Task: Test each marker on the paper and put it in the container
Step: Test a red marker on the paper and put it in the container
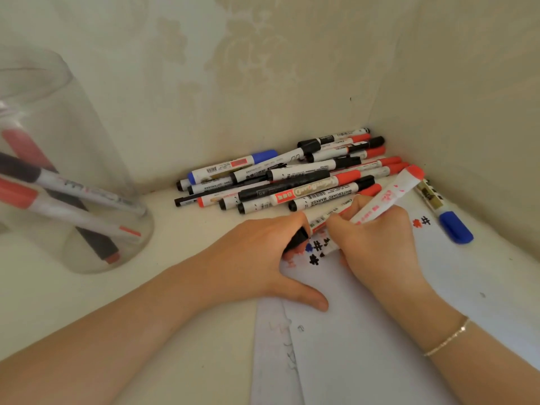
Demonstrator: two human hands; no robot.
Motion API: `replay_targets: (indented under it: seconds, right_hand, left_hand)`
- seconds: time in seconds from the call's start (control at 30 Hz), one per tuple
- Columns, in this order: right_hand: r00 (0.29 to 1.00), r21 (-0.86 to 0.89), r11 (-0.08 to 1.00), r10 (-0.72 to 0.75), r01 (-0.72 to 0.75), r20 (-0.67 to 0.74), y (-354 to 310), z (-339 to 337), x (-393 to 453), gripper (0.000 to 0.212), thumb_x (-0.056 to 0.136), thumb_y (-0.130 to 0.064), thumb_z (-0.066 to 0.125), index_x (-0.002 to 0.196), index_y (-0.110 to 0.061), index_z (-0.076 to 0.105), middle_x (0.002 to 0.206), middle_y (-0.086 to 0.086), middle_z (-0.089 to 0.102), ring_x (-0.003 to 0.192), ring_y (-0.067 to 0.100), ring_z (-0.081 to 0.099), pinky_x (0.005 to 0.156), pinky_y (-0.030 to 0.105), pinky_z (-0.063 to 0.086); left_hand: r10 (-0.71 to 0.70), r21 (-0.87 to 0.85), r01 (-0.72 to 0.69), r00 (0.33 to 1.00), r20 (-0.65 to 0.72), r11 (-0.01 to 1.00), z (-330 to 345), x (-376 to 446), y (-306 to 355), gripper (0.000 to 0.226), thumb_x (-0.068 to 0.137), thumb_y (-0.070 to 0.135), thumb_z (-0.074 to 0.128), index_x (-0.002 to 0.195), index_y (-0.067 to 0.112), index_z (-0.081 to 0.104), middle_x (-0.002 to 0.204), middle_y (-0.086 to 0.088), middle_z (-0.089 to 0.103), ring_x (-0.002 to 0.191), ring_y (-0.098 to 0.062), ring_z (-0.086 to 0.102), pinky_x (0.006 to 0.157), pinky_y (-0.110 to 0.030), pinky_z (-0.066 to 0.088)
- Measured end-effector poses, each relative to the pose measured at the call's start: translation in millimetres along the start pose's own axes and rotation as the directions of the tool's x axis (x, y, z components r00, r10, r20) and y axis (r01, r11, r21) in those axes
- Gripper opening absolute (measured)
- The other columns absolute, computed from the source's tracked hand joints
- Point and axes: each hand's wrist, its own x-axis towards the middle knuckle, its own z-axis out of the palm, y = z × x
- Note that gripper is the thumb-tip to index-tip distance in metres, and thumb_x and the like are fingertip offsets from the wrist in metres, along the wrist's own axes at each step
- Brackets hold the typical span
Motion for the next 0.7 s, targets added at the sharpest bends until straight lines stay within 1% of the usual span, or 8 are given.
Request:
replay_targets:
  seconds: [0.07, 0.13, 0.2, 0.27, 0.33, 0.43, 0.6, 0.7]
  right_hand:
    - [0.999, -0.034, 0.999, -0.032, 0.031, -0.023, 0.2, 0.2, -0.3, 0.023, 0.075, -0.002, 0.060, 0.065, 0.007, 0.042, 0.053, 0.007, 0.042, 0.046, 0.009, 0.033, 0.039, 0.016, 0.029]
    - [0.999, -0.043, 0.999, -0.032, 0.031, -0.024, 0.6, -1.2, 0.2, 0.022, 0.075, -0.002, 0.059, 0.064, 0.003, 0.041, 0.054, 0.007, 0.041, 0.049, 0.010, 0.033, 0.040, 0.017, 0.029]
    - [1.000, -0.012, 1.000, 0.004, -0.004, 0.003, 0.6, -3.5, 0.8, 0.021, 0.074, -0.002, 0.059, 0.069, 0.009, 0.042, 0.055, 0.015, 0.042, 0.048, 0.016, 0.035, 0.039, 0.022, 0.032]
    - [0.999, 0.009, 0.999, 0.031, -0.032, 0.039, -0.1, -4.5, 0.3, 0.020, 0.074, -0.002, 0.060, 0.074, 0.013, 0.047, 0.055, 0.022, 0.047, 0.043, 0.018, 0.038, 0.038, 0.022, 0.034]
    - [0.998, -0.006, 1.000, 0.027, -0.027, 0.053, -0.8, -3.6, -0.7, 0.020, 0.073, -0.003, 0.061, 0.074, 0.014, 0.049, 0.052, 0.018, 0.046, 0.040, 0.016, 0.038, 0.037, 0.021, 0.034]
    - [1.000, -0.028, 0.999, -0.021, 0.021, 0.019, -2.5, -0.7, -2.3, 0.023, 0.074, 0.000, 0.059, 0.068, 0.012, 0.041, 0.053, 0.010, 0.039, 0.045, 0.013, 0.032, 0.039, 0.020, 0.030]
    - [0.998, -0.056, 0.997, -0.061, 0.059, -0.026, -1.8, 0.3, -2.9, 0.024, 0.078, -0.001, 0.058, 0.068, 0.010, 0.038, 0.058, 0.011, 0.039, 0.052, 0.016, 0.033, 0.044, 0.023, 0.030]
    - [1.000, 0.018, 1.000, 0.000, 0.000, 0.000, -2.4, -3.1, -0.9, 0.023, 0.076, -0.002, 0.060, 0.071, 0.013, 0.043, 0.054, 0.015, 0.044, 0.041, 0.015, 0.037, 0.039, 0.024, 0.033]
  left_hand:
    - [-0.005, -0.002, 0.005, 1.000, 0.003, 1.000, 0.3, -0.1, -0.1, 0.067, 0.052, 0.070, 0.075, 0.093, 0.027, 0.044, 0.083, 0.011, 0.056, 0.076, -0.009, 0.051, 0.069, -0.029, 0.043]
    - [-0.005, -0.009, 0.005, 1.000, 0.006, 1.000, 0.2, -0.1, -0.2, 0.066, 0.052, 0.070, 0.075, 0.093, 0.028, 0.044, 0.082, 0.011, 0.055, 0.077, -0.008, 0.050, 0.069, -0.028, 0.043]
    - [-0.004, -0.003, 0.004, 1.000, 0.011, 1.000, 0.0, 0.1, -0.4, 0.066, 0.053, 0.070, 0.074, 0.093, 0.027, 0.045, 0.082, 0.011, 0.055, 0.076, -0.009, 0.051, 0.068, -0.029, 0.044]
    - [-0.004, -0.003, 0.004, 1.000, 0.010, 1.000, 0.2, 0.2, -1.0, 0.066, 0.052, 0.071, 0.073, 0.093, 0.027, 0.045, 0.082, 0.010, 0.055, 0.075, -0.009, 0.052, 0.068, -0.031, 0.044]
    - [-0.002, -0.005, 0.002, 1.000, 0.009, 1.000, 0.2, 0.5, -1.3, 0.067, 0.052, 0.072, 0.073, 0.093, 0.027, 0.046, 0.082, 0.010, 0.055, 0.075, -0.010, 0.052, 0.068, -0.030, 0.044]
    - [-0.003, -0.010, 0.004, 1.000, 0.005, 1.000, 0.1, 0.4, -1.1, 0.067, 0.052, 0.071, 0.074, 0.094, 0.026, 0.046, 0.081, 0.011, 0.055, 0.078, -0.009, 0.050, 0.070, -0.029, 0.043]
    - [0.000, -0.016, 0.000, 1.000, 0.008, 1.000, -0.3, 0.3, -0.5, 0.063, 0.053, 0.069, 0.076, 0.090, 0.029, 0.044, 0.078, 0.014, 0.052, 0.080, -0.004, 0.048, 0.067, -0.021, 0.041]
    - [0.002, -0.013, -0.002, 1.000, 0.008, 1.000, 0.1, 0.4, -1.3, 0.063, 0.052, 0.070, 0.075, 0.089, 0.030, 0.042, 0.078, 0.014, 0.051, 0.078, -0.004, 0.047, 0.066, -0.020, 0.040]
